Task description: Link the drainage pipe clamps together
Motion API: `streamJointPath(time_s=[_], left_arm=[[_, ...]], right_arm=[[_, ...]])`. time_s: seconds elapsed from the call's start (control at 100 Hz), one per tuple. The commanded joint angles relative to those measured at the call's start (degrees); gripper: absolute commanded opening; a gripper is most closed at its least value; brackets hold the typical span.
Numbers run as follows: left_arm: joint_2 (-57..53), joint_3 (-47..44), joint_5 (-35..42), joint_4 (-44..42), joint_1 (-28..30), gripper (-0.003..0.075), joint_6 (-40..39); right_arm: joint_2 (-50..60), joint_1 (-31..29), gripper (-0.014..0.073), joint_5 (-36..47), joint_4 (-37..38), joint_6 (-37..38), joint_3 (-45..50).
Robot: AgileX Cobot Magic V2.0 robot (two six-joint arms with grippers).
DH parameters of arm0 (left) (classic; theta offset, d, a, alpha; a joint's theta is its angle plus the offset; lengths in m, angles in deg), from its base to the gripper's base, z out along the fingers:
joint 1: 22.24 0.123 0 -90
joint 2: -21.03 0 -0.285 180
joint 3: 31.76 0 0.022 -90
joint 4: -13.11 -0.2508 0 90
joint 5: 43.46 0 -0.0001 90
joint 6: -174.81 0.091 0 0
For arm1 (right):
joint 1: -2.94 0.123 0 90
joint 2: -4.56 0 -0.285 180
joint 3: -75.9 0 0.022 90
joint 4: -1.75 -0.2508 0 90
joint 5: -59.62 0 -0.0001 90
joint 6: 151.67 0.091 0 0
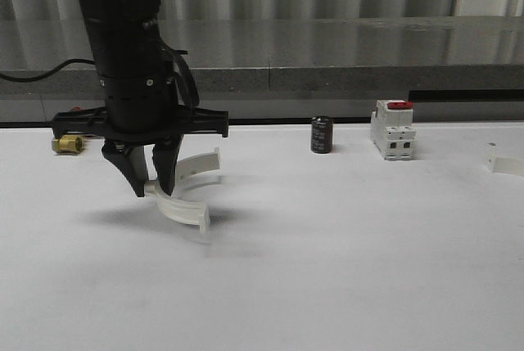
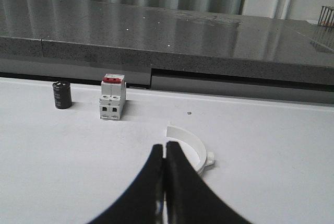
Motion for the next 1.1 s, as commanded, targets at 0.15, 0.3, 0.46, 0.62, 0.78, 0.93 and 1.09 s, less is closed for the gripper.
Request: streamJointPath(time_s=[0.15, 0.3, 0.46, 0.62, 0.78, 0.93, 1.09], left_arm=[[-3.0, 1.3, 0.8, 1.0, -0.5, 0.0273, -0.6], [-3.0, 1.3, 0.8, 1.2, -0.5, 0.0414, -0.6], [-3.9, 1.6, 0.9, 1.6, -0.5, 0.0422, -0.6], [-7.5, 1.6, 1.1, -2.3, -0.3, 0.0419, -0.6], [-13.4, 1.6, 0.9, -4.4, 1.3, 0.0330, 6.6], [-19.3, 1.6, 0.7, -0.7, 4.8, 0.0124, 19.0], [-25.7, -0.6, 0.9, 4.0, 10.5, -0.0021, 28.4]], right_arm=[[1.1, -0.3, -0.0064, 5.1, 0.3, -0.2, -1.2], [1.1, -0.3, -0.0064, 5.1, 0.3, -0.2, -1.2], [1.1, -0.3, -0.0064, 5.1, 0.3, -0.2, -1.2], [1.1, -0.3, -0.0064, 5.1, 0.3, -0.2, -1.2], [1.1, -0.3, -0.0064, 5.1, 0.3, -0.2, -1.2], [1.1, -0.3, -0.0064, 5.1, 0.3, -0.2, -1.2], [1.1, -0.3, -0.0064, 5.1, 0.3, -0.2, -1.2]])
